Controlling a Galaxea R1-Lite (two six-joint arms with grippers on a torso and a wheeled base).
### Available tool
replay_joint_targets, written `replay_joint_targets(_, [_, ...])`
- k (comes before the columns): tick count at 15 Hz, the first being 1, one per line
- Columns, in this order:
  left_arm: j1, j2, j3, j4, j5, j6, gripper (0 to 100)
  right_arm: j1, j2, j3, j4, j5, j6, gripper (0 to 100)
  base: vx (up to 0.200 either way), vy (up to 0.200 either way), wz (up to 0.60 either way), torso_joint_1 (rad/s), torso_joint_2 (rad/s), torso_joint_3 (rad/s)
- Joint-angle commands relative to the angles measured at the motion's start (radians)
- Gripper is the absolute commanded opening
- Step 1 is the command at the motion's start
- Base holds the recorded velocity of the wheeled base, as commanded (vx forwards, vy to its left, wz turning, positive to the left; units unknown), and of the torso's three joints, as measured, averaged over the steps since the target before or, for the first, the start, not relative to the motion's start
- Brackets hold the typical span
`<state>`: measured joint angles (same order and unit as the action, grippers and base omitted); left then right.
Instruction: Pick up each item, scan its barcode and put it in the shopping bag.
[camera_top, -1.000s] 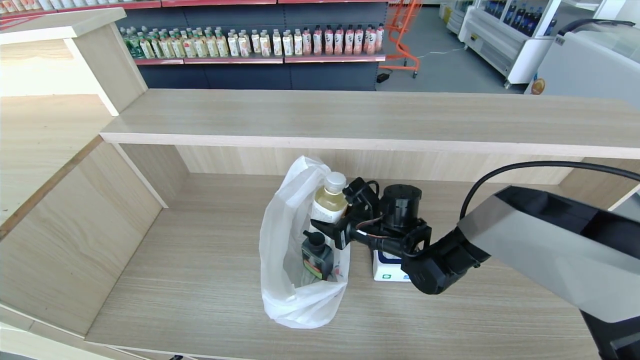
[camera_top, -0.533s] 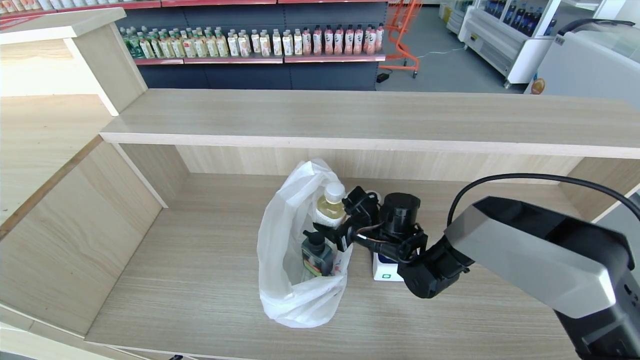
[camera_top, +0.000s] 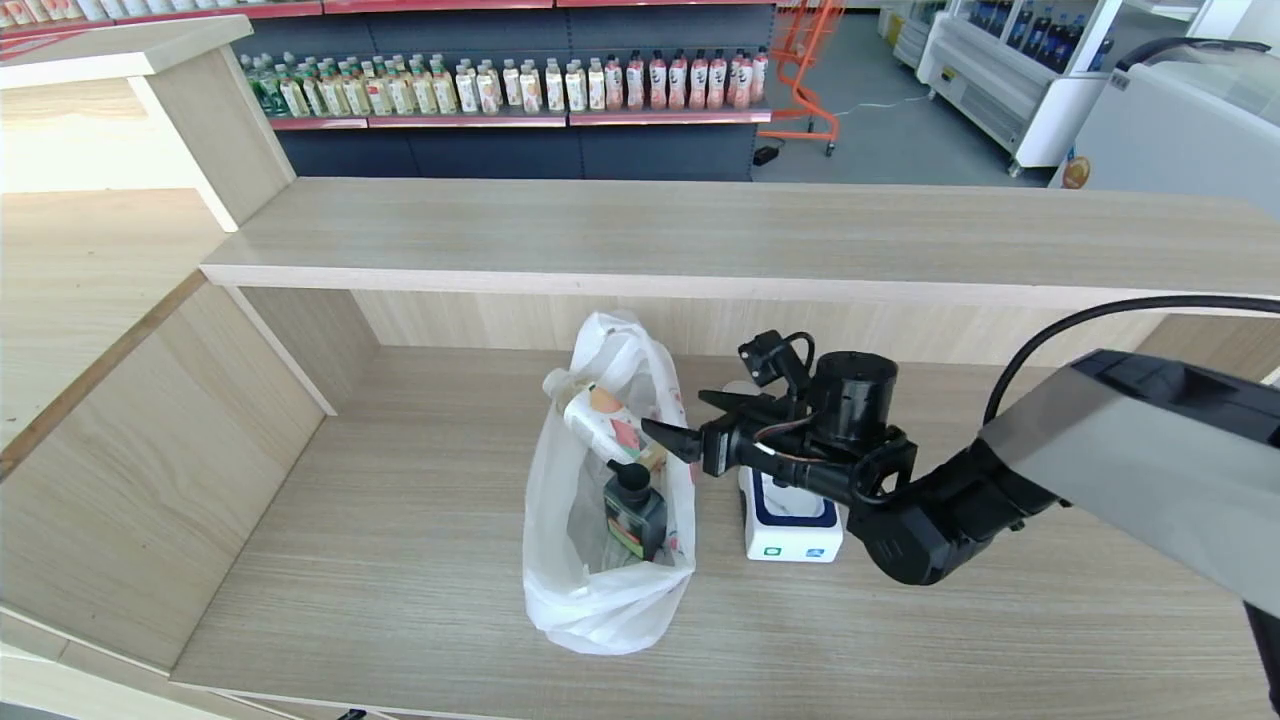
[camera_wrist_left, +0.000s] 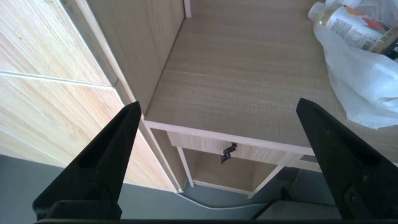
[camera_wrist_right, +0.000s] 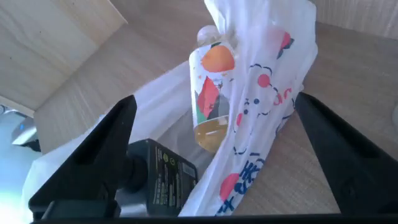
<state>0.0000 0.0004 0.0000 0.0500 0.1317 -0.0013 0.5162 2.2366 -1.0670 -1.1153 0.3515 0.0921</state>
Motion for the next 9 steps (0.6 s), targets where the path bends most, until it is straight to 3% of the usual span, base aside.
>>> replay_joint_targets(1, [0.000, 0.000, 0.000, 0.001, 0.000, 0.000, 100, -0.056, -0.420, 0.309, 0.135, 0.046, 0.149, 100, 0.000, 0.000, 0.00, 0.000, 0.00, 0.000])
replay_joint_targets(4, [0.000, 0.000, 0.000, 0.001, 0.000, 0.000, 100, -0.145, -0.741, 0.526, 0.315, 0.158, 0.147, 100, 0.000, 0.000, 0.00, 0.000, 0.00, 0.000])
replay_joint_targets(9, [0.000, 0.000, 0.000, 0.001, 0.000, 0.000, 100, -0.303, -1.065, 0.593, 0.404, 0.176, 0.158, 100, 0.000, 0.000, 0.00, 0.000, 0.00, 0.000])
